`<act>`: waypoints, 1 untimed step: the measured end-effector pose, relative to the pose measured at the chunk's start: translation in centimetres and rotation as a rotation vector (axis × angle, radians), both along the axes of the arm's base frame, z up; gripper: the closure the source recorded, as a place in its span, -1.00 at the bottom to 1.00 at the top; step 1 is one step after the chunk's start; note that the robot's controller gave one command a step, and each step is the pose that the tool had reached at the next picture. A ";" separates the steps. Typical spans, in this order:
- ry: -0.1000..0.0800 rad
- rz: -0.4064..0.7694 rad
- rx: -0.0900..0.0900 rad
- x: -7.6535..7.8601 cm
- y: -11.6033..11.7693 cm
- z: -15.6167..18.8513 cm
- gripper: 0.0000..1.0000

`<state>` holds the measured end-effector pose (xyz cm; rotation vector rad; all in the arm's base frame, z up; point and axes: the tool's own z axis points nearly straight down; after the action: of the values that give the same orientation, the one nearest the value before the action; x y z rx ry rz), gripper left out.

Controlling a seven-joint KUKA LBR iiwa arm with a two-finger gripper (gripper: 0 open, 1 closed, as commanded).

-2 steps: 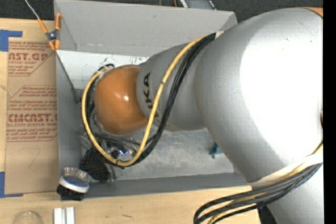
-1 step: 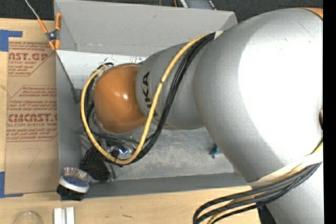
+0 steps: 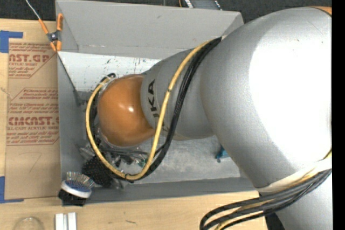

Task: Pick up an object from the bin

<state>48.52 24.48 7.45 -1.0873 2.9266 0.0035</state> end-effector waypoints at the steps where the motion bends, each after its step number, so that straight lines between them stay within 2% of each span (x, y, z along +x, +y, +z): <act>1: -0.008 0.079 0.002 0.1 0.2 -0.2 -1.00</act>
Offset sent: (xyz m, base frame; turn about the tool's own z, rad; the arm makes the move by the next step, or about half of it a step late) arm -0.0015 0.0008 -0.0039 -0.0809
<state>48.59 24.66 7.24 -1.1993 2.8737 0.0029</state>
